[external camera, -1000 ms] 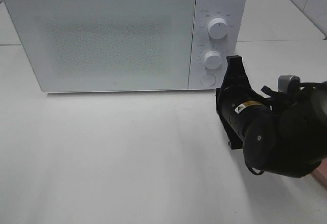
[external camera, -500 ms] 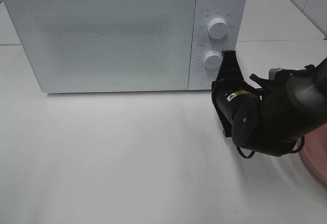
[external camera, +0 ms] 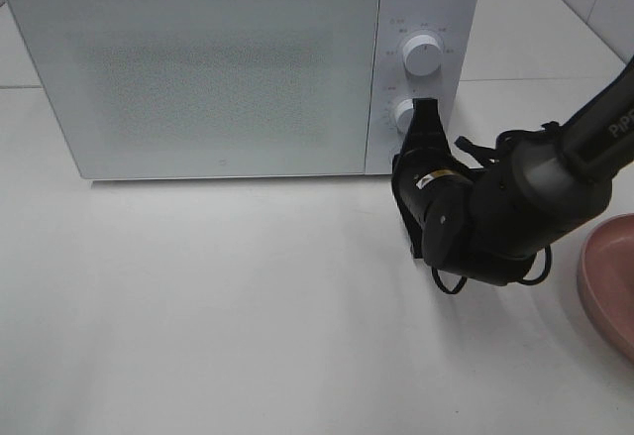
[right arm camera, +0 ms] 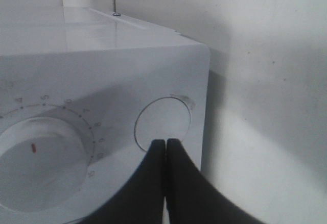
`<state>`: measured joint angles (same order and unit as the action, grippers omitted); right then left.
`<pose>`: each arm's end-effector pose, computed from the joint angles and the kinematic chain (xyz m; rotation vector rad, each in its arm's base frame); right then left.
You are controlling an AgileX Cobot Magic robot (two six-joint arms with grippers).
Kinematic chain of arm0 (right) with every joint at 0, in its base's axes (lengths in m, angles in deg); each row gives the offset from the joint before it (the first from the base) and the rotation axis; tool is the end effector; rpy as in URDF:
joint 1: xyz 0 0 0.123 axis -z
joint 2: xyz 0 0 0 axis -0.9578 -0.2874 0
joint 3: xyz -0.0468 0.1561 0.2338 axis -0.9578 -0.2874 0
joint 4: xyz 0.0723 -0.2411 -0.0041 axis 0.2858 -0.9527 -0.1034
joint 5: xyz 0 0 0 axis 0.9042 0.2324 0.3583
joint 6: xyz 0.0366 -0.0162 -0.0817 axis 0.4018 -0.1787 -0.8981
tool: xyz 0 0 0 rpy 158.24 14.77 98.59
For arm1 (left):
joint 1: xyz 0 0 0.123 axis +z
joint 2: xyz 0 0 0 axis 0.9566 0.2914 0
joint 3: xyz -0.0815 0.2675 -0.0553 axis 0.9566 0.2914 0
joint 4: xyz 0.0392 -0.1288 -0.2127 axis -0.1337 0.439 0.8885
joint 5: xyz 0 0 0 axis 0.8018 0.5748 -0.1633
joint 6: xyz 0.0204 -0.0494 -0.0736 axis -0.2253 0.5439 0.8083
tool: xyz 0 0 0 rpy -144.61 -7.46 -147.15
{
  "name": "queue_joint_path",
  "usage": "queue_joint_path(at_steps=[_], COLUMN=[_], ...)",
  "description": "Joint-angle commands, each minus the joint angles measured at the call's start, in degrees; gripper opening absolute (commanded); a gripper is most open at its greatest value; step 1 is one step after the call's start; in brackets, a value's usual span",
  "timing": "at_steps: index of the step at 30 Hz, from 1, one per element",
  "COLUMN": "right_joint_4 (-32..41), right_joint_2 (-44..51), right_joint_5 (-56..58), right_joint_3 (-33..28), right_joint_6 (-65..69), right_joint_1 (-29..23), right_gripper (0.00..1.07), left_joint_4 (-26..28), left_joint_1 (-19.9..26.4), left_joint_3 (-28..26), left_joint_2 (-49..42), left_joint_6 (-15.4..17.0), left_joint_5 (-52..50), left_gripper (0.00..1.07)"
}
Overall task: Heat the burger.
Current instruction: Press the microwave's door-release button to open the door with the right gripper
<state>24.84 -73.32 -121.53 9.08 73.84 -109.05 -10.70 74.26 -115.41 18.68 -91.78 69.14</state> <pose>0.3141 0.1613 0.0844 1.4942 1.4475 0.9687 -0.0058 -0.0141 0.2800 0.0766 2.0114 -0.1406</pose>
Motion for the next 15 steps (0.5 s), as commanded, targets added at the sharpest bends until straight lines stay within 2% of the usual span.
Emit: queue_joint_path(at_steps=[1,15], right_joint_4=[-0.2,2.1], right_joint_2=[-1.0,-2.8], right_joint_5=[0.6,0.3], right_joint_3=[1.9,4.1], right_joint_6=[-0.1,-0.1], right_joint_1=[0.3,1.7], right_gripper=[0.0,0.0], left_joint_4=[0.6,0.6], left_joint_1=[-0.2,-0.2], left_joint_3=[0.1,0.1], left_joint_2=[-1.4,-1.4], left_joint_6=[0.1,0.1], left_joint_5=[-0.6,-0.6], left_gripper=[1.0,1.0])
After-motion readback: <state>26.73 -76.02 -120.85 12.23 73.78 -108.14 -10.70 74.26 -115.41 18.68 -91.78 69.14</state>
